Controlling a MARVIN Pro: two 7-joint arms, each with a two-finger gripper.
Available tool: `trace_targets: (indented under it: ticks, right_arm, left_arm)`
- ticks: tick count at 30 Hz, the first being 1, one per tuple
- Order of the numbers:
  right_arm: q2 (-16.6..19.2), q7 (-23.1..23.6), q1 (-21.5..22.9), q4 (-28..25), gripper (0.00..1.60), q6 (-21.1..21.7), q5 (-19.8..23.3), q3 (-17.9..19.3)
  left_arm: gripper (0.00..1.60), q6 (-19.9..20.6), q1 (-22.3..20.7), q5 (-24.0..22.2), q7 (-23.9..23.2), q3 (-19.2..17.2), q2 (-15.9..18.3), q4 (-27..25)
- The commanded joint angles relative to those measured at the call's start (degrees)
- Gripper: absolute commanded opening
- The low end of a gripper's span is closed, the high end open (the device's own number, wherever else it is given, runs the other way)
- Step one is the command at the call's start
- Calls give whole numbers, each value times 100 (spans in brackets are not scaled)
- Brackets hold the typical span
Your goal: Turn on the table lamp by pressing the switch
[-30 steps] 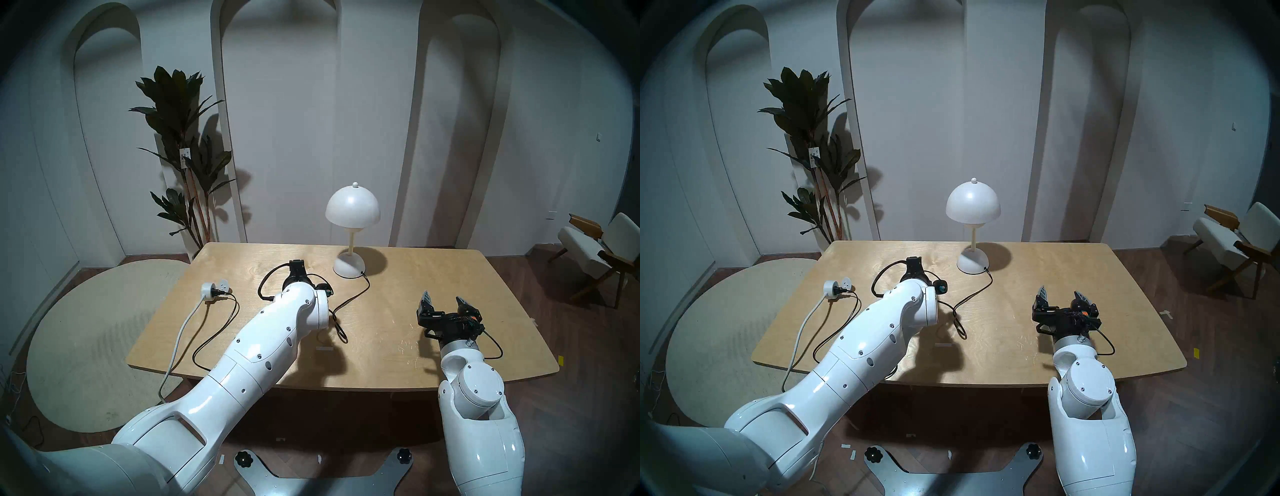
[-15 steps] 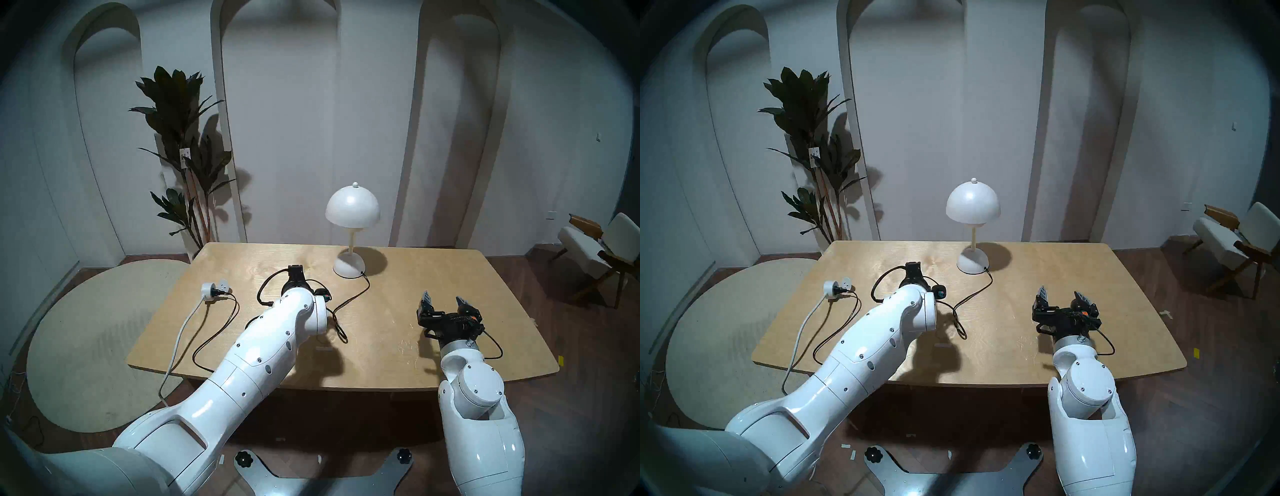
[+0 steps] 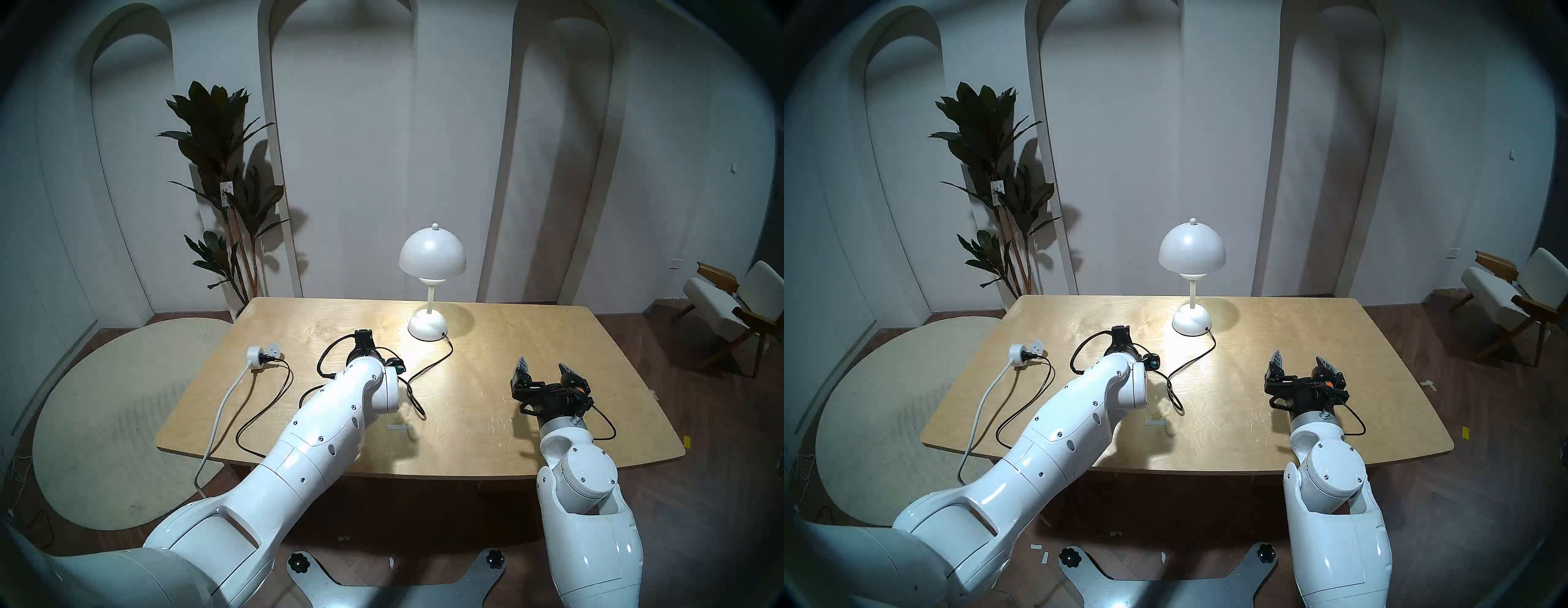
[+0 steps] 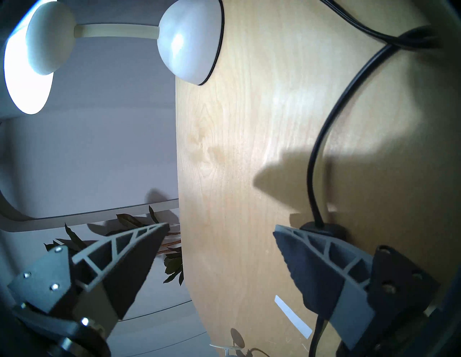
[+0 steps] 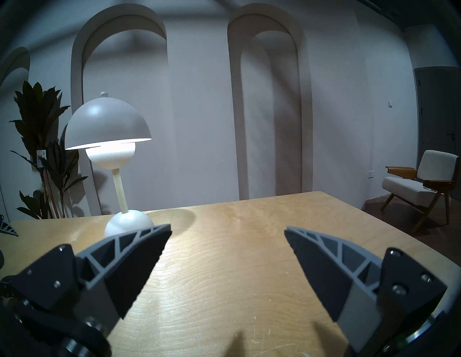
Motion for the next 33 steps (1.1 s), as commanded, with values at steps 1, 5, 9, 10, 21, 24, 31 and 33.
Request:
trace_targets:
  ticks: [1,5,9,10,21,24,31,33]
  right_arm:
    - [-13,-12,33,-145,160,-45,4,3]
    - [-8,-8,42,-128,160,-43,4,2]
    - [-3,-5,49,-114,160,-40,4,1]
    - [-2,-5,50,-112,160,-40,4,1]
    - [6,-4,60,-90,160,-37,4,-2]
    - [7,-4,62,-87,160,-37,5,-2]
    - [13,-2,68,-74,160,-36,5,-3]
    - [14,-2,69,-72,160,-37,5,-4]
  left_arm:
    - [160,-60,-109,-101,348,-150,-114,23]
    - [160,-28,-190,-464,372,-523,-265,-367]
    - [160,0,-297,-750,443,-805,-421,-659]
    - [160,-2,-308,-813,446,-866,-448,-736]
    - [160,127,-275,-1990,772,-1936,-1039,-1584]
    - [160,176,-186,-2262,900,-2188,-1184,-1787]
    - [160,322,149,-2872,1066,-2575,-1569,-2284]
    - [160,390,308,-3080,1105,-2667,-1610,-2567]
